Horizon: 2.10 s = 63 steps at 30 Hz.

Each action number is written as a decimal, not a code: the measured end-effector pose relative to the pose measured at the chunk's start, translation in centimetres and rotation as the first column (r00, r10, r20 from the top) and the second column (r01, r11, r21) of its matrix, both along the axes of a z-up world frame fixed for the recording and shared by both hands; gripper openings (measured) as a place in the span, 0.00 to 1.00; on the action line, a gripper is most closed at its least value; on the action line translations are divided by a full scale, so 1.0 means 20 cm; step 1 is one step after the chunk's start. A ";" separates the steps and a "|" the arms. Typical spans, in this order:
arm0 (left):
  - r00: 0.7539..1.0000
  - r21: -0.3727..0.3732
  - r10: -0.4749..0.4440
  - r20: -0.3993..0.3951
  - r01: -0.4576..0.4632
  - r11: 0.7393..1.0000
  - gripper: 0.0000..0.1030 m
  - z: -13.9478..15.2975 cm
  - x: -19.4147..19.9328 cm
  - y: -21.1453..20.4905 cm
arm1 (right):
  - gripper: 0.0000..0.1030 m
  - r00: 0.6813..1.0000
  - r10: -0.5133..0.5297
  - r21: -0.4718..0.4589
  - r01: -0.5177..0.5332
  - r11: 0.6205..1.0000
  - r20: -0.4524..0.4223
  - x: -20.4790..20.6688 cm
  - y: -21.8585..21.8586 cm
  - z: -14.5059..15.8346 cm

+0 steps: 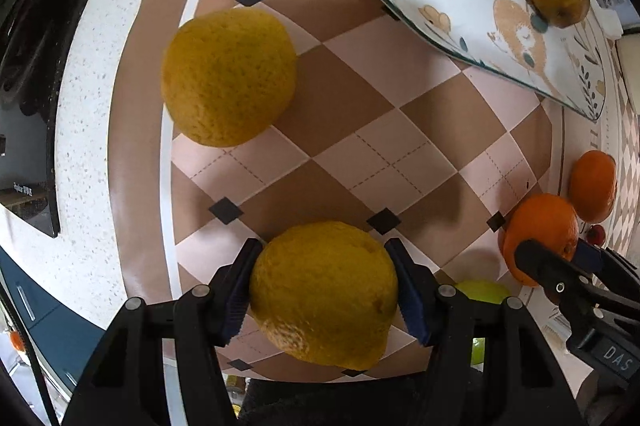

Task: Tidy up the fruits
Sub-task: 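Grasp the large yellow citrus with the left tool while the right tool grasps an orange, then lower the yellow citrus onto the plate with the left tool while the right tool places the orange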

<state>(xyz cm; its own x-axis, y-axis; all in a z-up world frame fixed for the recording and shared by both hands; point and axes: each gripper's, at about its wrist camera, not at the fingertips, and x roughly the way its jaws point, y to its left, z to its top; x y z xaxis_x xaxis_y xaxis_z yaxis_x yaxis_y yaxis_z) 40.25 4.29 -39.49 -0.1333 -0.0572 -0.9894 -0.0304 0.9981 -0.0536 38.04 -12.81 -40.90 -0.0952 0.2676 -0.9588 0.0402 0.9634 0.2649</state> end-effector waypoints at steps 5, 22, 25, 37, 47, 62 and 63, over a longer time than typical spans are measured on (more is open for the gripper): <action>1.000 0.008 -0.022 0.009 0.022 1.000 0.58 0.01 -0.01 -0.05 | 0.65 1.000 0.010 -0.003 -0.010 1.000 0.010 0.00 0.00 -0.01; 0.982 -0.110 0.007 0.190 0.015 0.994 0.58 0.54 0.33 -0.13 | 0.64 0.984 -0.033 0.018 0.031 0.999 0.174 0.35 -0.09 0.32; 0.981 -0.095 0.018 0.191 0.000 0.996 0.58 0.52 0.49 -0.14 | 0.64 0.984 -0.008 -0.021 0.012 1.000 0.178 0.49 -0.09 0.30; 0.999 -0.111 0.045 0.020 -0.043 0.993 0.58 0.16 0.74 -0.23 | 0.64 0.991 0.084 -0.086 -0.075 0.993 0.104 0.66 -0.10 0.13; 0.998 -0.102 0.051 -0.026 -0.054 0.993 0.58 0.09 0.75 -0.23 | 0.65 0.997 0.052 -0.055 -0.049 0.997 0.059 0.68 -0.14 0.07; 0.998 -0.090 0.058 0.033 -0.055 0.994 0.87 0.22 0.73 -0.17 | 0.87 0.996 0.005 -0.080 0.002 0.997 0.093 0.64 -0.19 0.26; 0.997 -0.086 0.059 0.044 -0.055 0.995 0.87 0.24 0.72 -0.17 | 0.87 0.994 0.009 -0.101 0.002 0.995 0.108 0.63 -0.20 0.29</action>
